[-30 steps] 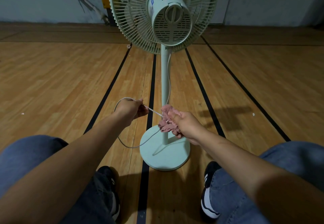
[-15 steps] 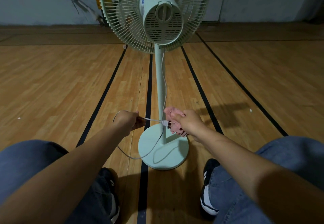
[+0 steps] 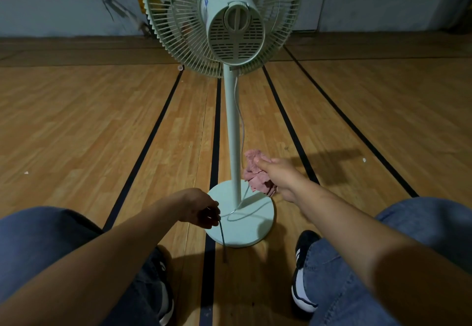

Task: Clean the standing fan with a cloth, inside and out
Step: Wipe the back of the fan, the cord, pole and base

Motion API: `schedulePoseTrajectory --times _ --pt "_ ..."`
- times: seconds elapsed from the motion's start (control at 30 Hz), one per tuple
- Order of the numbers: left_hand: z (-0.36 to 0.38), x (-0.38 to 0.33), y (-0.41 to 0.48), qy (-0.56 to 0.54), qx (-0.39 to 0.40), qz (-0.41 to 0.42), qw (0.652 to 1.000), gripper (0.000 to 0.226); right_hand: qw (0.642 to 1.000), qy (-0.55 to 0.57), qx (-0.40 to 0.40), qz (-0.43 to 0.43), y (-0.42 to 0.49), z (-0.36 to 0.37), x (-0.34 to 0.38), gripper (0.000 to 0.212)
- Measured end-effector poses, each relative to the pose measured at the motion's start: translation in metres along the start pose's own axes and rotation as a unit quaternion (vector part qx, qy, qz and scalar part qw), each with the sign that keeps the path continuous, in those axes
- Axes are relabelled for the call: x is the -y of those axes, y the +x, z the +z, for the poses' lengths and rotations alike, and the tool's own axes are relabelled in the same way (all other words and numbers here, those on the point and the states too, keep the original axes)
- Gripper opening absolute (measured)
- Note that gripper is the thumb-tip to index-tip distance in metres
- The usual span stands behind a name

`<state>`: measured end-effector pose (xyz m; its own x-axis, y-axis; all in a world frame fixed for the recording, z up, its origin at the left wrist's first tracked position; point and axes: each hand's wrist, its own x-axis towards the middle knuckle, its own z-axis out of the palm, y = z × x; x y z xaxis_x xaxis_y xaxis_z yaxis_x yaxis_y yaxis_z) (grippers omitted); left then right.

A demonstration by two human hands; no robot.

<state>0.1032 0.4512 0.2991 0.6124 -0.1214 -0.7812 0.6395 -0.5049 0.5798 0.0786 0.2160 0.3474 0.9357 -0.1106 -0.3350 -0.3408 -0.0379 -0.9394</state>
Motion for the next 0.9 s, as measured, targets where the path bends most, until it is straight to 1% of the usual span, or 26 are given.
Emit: schedulePoseTrajectory --times 0.1,0.17,0.23,0.3,0.37,0.43,0.5,0.6,0.63,0.77,0.83,0.9 --pt "0.007 -0.001 -0.005 0.073 0.021 -0.026 0.997 0.042 0.999 0.031 0.014 0.022 -0.002 -0.001 0.002 0.021" --pt "0.011 -0.005 -0.010 0.099 0.011 -0.010 0.995 0.044 0.998 0.049 0.019 0.033 -0.002 0.001 0.003 0.018" --pt "0.012 -0.009 -0.013 0.058 -0.033 0.063 0.996 0.044 0.997 0.056 0.026 0.035 -0.004 0.002 0.005 0.016" --pt "0.011 -0.015 -0.016 -0.009 -0.062 0.157 0.986 0.047 0.997 0.064 0.036 0.027 -0.005 0.005 0.007 0.019" --pt "0.011 -0.023 -0.023 -0.064 -0.059 0.222 0.971 0.051 0.996 0.069 0.052 0.018 -0.006 0.005 0.008 0.024" --pt "0.010 -0.029 -0.028 -0.093 -0.037 0.256 0.962 0.053 0.994 0.077 0.074 0.017 -0.008 0.005 0.009 0.027" --pt "0.009 -0.032 -0.031 -0.101 -0.015 0.274 0.956 0.053 0.991 0.097 0.095 0.020 -0.009 0.004 0.009 0.030" --pt "0.010 -0.034 -0.031 -0.099 -0.016 0.277 0.955 0.058 0.985 0.123 0.122 0.021 -0.011 0.005 0.008 0.034" --pt "0.010 -0.035 -0.032 -0.103 -0.017 0.275 0.956 0.055 0.983 0.127 0.130 0.021 -0.012 0.006 0.008 0.035" --pt "0.008 -0.036 -0.034 -0.124 0.019 0.282 0.951 0.031 0.977 0.151 0.150 0.028 -0.012 0.009 0.006 0.039" --pt "0.008 -0.036 -0.034 -0.140 0.023 0.291 0.946 0.030 0.977 0.146 0.154 0.026 -0.012 0.009 0.006 0.041" --pt "0.007 -0.038 -0.036 -0.143 0.026 0.313 0.939 0.035 0.979 0.131 0.157 0.020 -0.012 0.008 0.007 0.044"
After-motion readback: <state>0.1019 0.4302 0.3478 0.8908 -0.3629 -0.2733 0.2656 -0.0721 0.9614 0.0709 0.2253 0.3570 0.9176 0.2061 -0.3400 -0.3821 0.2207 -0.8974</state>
